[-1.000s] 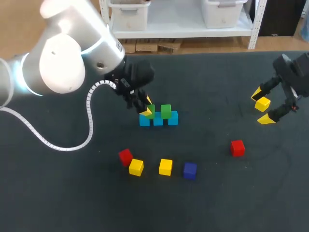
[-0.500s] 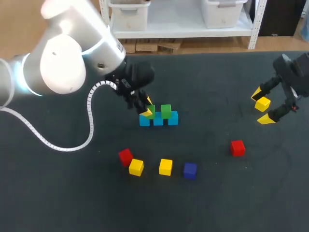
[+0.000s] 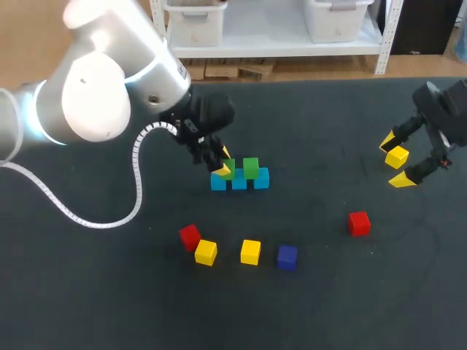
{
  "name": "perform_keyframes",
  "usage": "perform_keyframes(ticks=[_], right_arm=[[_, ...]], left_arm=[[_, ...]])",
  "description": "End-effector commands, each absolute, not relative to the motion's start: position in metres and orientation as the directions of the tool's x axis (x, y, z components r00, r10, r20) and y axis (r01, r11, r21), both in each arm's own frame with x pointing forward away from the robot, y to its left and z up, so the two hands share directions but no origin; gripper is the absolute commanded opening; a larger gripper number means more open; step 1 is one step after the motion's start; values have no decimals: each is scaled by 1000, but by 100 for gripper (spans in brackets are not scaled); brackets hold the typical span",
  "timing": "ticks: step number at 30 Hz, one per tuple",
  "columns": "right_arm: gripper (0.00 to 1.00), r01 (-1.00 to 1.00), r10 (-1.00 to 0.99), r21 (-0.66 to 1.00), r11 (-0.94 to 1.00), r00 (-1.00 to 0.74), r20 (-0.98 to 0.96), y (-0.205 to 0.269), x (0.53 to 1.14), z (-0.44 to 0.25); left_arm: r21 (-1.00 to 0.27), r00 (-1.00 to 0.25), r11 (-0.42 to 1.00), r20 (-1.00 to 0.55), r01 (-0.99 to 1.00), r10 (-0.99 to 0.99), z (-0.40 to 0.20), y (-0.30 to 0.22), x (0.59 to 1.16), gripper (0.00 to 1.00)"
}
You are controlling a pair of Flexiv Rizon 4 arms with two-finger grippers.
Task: Place the blue cubes, place green cubes on the blue cubes, place the yellow cubes on the green cubes, then place the red cubes on the yellow cubes, and place purple cube on the red cubes.
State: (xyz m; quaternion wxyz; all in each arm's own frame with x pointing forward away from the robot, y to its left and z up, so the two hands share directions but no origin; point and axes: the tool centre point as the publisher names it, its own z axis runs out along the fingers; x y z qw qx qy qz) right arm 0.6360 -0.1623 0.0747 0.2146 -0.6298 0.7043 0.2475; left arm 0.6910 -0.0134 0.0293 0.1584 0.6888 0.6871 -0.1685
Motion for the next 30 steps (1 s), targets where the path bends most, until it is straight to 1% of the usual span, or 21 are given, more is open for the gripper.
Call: perform_keyframes(ticks=[1,15,17,18,21,22,23,25,29,30], right_arm=[[100,-993,-780,77,84,-114,-615,-163,635,75],[100,-993,-780,77,84,-114,-615,-163,635,75],[100,-993,-780,77,84,-114,-615,-163,635,75],[100,-993,-780,77,84,-114,-615,-163,635,75],[100,-993,-780,77,84,-114,-615,-163,635,75],[100,-993,-780,77,84,-114,-615,-163,635,75],[100,-993,-780,77,84,-114,-615,-163,635,75],[100,-993,-780,77,84,-114,-615,-163,635,75],[100,-993,-780,77,84,-114,-615,-163,635,75],[100,-993,-780,77,84,-114,-615,-163,635,75]], left_arm=[[-16,-3,-5,-443,1000,896,30,-15,693,0],[-18,-5,-3,-440,1000,898,30,-15,694,0],[-18,-5,-3,-439,1000,899,30,-15,694,16],[-19,-5,-3,-439,1000,899,30,-14,694,27],[-20,-7,-2,-438,1000,899,30,-14,694,53],[-19,-6,-3,-439,1000,898,30,-14,694,57],[-20,-6,-3,-440,1000,898,30,-14,694,52],[-20,-5,-4,-440,1000,898,30,-14,694,51],[-21,-5,-4,-439,1000,899,30,-14,694,55],[-20,-5,-5,-439,1000,899,30,-14,694,55]])
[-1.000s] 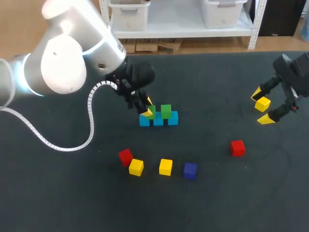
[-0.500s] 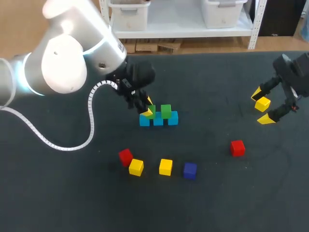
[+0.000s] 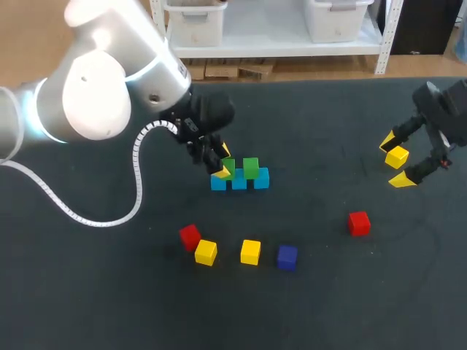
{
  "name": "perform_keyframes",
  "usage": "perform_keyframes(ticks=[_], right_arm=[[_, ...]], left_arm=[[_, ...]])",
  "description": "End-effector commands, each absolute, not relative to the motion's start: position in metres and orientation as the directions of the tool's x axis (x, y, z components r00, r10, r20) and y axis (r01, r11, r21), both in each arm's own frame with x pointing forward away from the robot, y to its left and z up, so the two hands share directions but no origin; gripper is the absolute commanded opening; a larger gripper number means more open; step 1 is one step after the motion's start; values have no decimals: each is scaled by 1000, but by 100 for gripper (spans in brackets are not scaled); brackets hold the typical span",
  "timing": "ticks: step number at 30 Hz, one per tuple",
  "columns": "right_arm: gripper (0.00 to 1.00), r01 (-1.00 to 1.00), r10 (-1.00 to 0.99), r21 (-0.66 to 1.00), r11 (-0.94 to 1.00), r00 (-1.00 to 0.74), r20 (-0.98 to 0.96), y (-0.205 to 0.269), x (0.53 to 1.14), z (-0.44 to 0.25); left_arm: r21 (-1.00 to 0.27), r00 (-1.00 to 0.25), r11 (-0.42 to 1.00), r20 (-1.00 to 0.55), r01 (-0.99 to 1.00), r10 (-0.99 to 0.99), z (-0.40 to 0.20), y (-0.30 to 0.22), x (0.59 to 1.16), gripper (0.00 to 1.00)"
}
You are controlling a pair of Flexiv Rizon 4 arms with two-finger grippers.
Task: Place the blue cubes, place green cubes on the blue cubes, place the yellow cubes on the green cubes, then place the red cubes on the yellow cubes, and place purple cube on the red cubes.
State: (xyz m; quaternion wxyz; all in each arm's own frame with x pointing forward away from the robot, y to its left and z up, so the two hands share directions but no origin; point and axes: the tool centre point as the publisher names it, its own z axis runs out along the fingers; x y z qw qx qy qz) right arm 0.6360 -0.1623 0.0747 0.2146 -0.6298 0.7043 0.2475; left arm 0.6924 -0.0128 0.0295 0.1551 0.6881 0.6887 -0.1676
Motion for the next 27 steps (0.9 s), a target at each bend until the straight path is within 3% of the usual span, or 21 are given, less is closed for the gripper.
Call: perform_keyframes(ticks=[1,3,4,5,6,27], right_arm=[[100,-993,-780,77,84,-114,-615,-163,635,75],[100,-993,-780,77,84,-114,-615,-163,635,75],[100,-993,-780,77,84,-114,-615,-163,635,75],[100,-993,-780,77,84,-114,-615,-163,635,75],[100,-993,-780,77,84,-114,-615,-163,635,75],[100,-993,-780,77,84,-114,-615,-163,635,75]], left_arm=[[-20,-4,-5,-439,1000,899,30,-14,694,56],[-19,-3,-5,-440,1000,898,31,-15,694,62],[-18,-2,-6,-440,1000,898,32,-15,694,71],[-15,3,-10,-441,1000,897,34,-15,693,89],[-14,4,-11,-442,1000,897,35,-15,693,100],[112,88,-37,-494,993,865,92,25,676,100]])
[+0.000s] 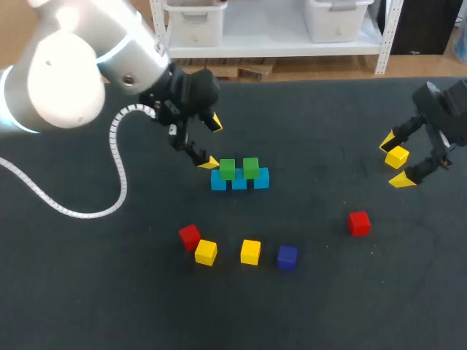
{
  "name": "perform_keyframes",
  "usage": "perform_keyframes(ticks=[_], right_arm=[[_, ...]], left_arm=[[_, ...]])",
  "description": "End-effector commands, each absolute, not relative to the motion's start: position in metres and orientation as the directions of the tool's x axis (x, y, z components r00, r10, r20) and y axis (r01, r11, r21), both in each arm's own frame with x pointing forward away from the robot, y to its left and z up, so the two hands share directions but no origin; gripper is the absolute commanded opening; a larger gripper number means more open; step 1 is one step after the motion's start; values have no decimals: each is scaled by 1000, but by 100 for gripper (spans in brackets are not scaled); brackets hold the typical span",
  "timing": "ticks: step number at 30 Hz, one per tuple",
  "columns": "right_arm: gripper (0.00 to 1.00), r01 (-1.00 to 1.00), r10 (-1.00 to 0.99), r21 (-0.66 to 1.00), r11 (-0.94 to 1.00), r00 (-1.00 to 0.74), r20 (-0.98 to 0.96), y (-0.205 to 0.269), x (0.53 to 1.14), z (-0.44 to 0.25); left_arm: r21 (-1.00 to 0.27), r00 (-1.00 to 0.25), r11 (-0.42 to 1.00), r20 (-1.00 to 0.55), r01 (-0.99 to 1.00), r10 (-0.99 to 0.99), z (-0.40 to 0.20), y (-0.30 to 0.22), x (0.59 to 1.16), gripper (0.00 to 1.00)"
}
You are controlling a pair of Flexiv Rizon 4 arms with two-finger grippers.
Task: Place the blue cubes, place green cubes on the blue cubes, place the yellow cubes on the green cubes, then place the red cubes on the yellow cubes, and place purple cube on the red cubes.
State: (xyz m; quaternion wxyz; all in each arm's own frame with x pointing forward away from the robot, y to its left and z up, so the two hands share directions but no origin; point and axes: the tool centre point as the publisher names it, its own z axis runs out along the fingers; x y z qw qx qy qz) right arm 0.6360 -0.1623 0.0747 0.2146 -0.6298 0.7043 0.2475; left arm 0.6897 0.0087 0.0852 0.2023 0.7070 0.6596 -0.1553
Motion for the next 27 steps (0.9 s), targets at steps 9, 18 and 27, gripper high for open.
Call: perform_keyframes(ticks=[9,18,27], right_arm=[[100,-993,-780,77,84,-114,-615,-163,635,75],[100,-993,-780,77,84,-114,-615,-163,635,75],[100,-993,-780,77,84,-114,-615,-163,635,75]], left_arm=[[136,92,-29,-487,990,869,96,58,665,100],[139,105,-43,-483,989,869,96,77,654,100],[144,89,-19,-494,989,865,97,93,647,100]])
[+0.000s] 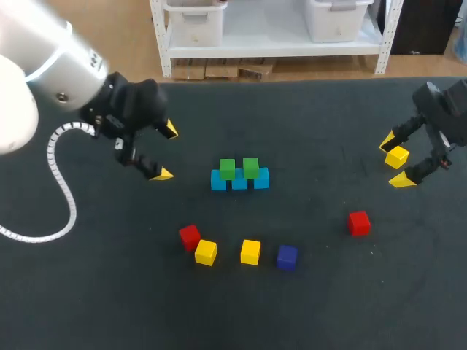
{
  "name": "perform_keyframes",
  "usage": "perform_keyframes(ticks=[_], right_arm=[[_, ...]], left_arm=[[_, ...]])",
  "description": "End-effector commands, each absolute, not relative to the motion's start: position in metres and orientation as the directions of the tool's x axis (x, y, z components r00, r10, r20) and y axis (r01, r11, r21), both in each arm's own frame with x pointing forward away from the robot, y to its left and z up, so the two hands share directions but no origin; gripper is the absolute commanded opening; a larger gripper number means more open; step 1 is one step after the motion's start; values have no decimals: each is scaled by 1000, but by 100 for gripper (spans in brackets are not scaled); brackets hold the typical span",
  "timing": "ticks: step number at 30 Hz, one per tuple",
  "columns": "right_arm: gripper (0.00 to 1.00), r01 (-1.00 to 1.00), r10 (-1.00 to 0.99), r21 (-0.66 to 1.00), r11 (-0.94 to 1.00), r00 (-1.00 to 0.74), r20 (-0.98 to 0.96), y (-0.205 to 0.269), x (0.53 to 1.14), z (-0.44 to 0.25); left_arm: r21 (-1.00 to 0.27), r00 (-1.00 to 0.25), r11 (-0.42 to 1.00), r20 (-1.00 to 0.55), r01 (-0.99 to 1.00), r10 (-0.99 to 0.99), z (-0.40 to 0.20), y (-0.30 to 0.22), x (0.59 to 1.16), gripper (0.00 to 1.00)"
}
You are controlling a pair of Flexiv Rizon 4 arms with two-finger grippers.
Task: Place the blue cubes, place green cubes on the blue cubes, place the yellow cubes on the green cubes, then place the red cubes on the yellow cubes, and place purple cube on the red cubes.
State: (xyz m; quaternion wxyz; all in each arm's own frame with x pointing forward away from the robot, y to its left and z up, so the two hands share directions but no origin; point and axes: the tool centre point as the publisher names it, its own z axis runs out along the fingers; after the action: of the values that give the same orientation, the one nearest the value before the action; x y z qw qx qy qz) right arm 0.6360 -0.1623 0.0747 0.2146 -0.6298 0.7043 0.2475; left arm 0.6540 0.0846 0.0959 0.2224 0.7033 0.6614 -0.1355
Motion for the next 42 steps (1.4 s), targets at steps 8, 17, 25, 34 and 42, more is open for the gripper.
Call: perform_keyframes(ticks=[8,17,25,34,42], right_arm=[[100,-993,-780,77,84,-114,-615,-163,635,75],[100,-993,-780,77,84,-114,-615,-163,635,75],[100,-993,-780,77,84,-114,-615,-163,635,75],[100,-993,-780,77,84,-114,-615,-163,635,75],[100,-993,-780,77,84,-114,-615,-163,635,75]], left_arm=[[153,88,-13,-498,988,863,101,103,645,100],[164,104,-23,-506,986,856,105,105,639,100],[179,117,-29,-504,983,856,112,101,629,100],[160,147,-72,-525,984,838,118,74,596,100],[110,167,-128,-524,986,835,113,42,567,100]])
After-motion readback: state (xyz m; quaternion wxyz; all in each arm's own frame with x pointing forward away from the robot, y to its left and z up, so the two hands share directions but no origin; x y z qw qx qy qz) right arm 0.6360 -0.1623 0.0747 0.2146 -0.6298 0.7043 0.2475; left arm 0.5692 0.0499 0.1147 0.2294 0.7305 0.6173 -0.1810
